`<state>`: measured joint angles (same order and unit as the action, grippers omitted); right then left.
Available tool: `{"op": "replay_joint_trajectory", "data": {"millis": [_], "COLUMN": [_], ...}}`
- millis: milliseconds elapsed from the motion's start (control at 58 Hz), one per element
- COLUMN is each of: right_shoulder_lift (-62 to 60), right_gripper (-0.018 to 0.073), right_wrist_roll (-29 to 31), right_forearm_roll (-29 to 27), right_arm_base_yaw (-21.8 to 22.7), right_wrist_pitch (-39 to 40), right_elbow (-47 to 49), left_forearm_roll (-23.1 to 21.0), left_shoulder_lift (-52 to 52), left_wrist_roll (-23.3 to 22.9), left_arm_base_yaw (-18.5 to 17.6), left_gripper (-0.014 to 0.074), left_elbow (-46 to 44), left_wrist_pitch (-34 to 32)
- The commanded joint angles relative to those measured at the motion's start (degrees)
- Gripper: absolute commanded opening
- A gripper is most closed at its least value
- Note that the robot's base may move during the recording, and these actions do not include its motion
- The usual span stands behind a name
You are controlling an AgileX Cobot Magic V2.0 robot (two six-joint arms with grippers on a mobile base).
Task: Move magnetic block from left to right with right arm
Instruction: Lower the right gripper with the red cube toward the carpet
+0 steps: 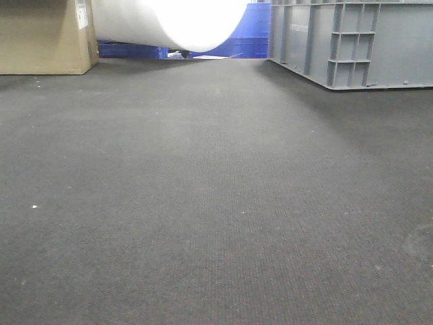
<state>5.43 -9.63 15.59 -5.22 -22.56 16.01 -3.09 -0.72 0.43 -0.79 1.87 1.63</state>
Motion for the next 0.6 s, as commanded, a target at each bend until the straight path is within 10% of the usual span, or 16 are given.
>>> {"op": "replay_joint_trajectory", "data": {"millis": [0,345,586], "right_shoulder_lift": [0.65,18.28,40.10], "right_gripper": [0.0244,0.0244,0.0244], "right_wrist_roll": [0.38,-6.47,-7.35], "right_forearm_roll": [1.36,-3.62,-0.85], "right_arm_base_yaw": [0.29,-0.36,-10.87], "right_wrist_pitch": [6.76,12.44,10.61], "right_elbow": [1.68,11.32,22.82], "left_forearm_roll": [-0.15,-0.15,-0.15], "left_shoulder_lift": [-0.61,-0.61,-0.61], "left_wrist_roll": [-0.43,-0.43,-0.43], "left_arm_base_yaw": [0.03,0.03,0.03], "left_gripper": [-0.0126,-0.0126,-0.0126], "left_elbow": [0.46,0.46,0.46], "left_wrist_pitch": [-4.83,-4.83,-4.83]}}
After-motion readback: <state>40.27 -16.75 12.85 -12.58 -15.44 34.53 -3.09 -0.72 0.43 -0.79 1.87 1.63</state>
